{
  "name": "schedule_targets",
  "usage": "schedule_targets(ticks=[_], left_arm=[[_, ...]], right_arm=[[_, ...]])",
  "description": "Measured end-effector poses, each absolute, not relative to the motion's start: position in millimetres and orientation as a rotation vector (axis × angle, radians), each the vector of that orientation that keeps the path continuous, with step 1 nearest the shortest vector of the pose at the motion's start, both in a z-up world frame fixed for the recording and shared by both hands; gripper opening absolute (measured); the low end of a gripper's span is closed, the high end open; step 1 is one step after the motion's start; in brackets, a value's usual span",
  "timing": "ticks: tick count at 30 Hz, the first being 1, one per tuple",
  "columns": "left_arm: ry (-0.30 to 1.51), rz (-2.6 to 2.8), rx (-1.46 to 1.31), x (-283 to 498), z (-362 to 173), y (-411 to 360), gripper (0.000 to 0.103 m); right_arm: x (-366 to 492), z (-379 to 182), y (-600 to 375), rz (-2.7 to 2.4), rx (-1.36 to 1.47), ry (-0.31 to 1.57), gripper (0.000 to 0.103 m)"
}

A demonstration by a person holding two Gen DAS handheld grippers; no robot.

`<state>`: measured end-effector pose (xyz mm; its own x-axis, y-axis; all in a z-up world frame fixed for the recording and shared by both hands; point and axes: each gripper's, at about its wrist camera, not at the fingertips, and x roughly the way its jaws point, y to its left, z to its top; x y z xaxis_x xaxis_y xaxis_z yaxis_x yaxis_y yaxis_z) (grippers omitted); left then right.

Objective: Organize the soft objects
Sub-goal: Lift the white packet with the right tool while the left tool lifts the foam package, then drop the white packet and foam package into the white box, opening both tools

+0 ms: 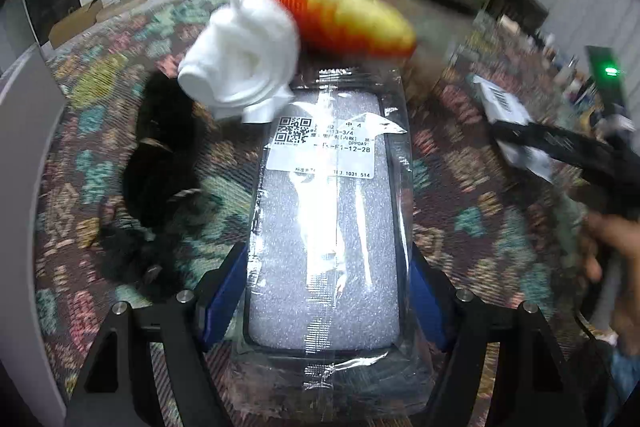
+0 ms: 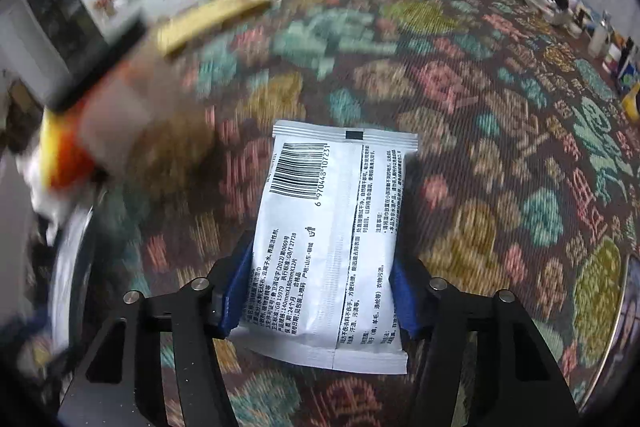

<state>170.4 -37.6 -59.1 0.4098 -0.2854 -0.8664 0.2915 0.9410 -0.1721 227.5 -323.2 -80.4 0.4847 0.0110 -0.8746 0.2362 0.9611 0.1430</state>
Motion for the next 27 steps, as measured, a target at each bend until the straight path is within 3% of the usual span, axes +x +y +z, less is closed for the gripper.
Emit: schedule_targets(ticks=[8,12,20,27], left_arm=[[0.961,-0.462,-0.201,146.5,22.0,-3.4,0.074],[0.953,-0.544,-0.329,141.9,45.1,10.1,0.074],[0.870,-0.458,-0.325,121.2,79.7,72.9,0.074],[0.823,-0.270,-0.291,89.4,92.5,164.1,0.074]], right_arm=[[234.5,14.0,-326.5,-0.161,0.345,0.757,0.063],[231.4,32.2,-306.4,-0.121,0.316,0.734,0.063],[220.0,60.0,-268.0,-0.041,0.228,0.743,0.063],[194.2,103.7,-162.1,0.226,0.174,0.726,0.063]])
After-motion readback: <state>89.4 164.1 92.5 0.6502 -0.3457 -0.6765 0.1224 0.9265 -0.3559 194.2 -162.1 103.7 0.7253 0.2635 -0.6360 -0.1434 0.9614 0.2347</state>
